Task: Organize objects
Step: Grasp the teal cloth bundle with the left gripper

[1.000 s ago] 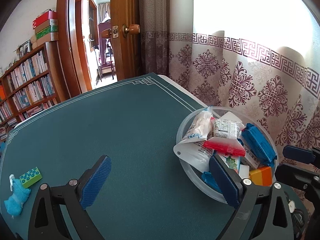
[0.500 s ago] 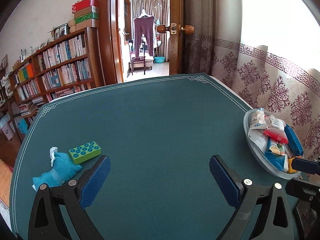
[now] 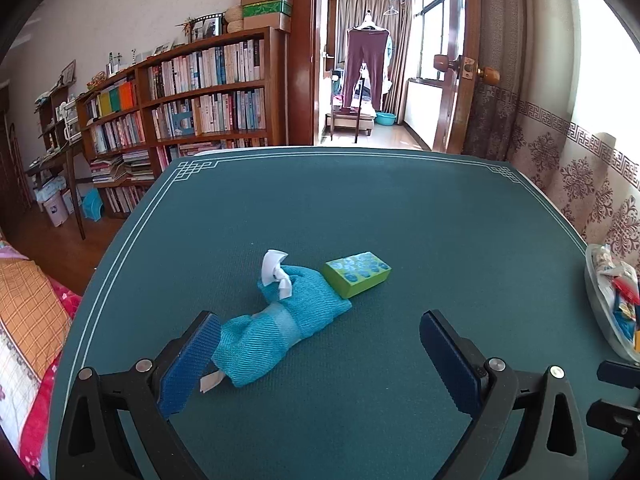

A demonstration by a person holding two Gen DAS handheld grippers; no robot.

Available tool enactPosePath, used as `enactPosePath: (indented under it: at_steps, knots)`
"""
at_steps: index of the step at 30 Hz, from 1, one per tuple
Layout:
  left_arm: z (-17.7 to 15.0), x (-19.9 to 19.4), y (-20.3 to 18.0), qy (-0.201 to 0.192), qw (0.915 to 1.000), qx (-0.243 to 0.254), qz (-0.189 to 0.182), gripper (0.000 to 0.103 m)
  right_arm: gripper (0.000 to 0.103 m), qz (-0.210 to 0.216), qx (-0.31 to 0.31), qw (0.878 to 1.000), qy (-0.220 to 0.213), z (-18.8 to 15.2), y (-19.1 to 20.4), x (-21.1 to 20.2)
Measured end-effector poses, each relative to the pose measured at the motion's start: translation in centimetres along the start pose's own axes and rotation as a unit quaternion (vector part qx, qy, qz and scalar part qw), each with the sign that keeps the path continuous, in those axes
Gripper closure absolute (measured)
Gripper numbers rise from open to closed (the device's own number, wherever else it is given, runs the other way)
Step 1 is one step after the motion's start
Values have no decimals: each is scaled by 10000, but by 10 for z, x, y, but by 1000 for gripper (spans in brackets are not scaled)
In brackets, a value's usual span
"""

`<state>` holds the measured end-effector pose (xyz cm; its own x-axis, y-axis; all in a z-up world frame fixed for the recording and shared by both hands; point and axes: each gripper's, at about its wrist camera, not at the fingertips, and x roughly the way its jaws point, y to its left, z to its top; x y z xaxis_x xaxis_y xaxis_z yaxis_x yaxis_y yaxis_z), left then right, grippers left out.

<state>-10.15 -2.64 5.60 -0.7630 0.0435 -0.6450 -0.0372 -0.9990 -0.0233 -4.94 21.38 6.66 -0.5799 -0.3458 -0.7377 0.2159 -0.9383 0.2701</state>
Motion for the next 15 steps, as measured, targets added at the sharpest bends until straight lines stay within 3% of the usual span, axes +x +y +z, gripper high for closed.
enactPosePath:
  at_steps: [6,15]
  knots:
    - [-2,25,25,341,9992,-207,-14,1,29,76,-124,9997,210,-2,16,20]
    - [2,43,26,560,9977,66,-363,2,29,49,-194,9988,447,1,24,47]
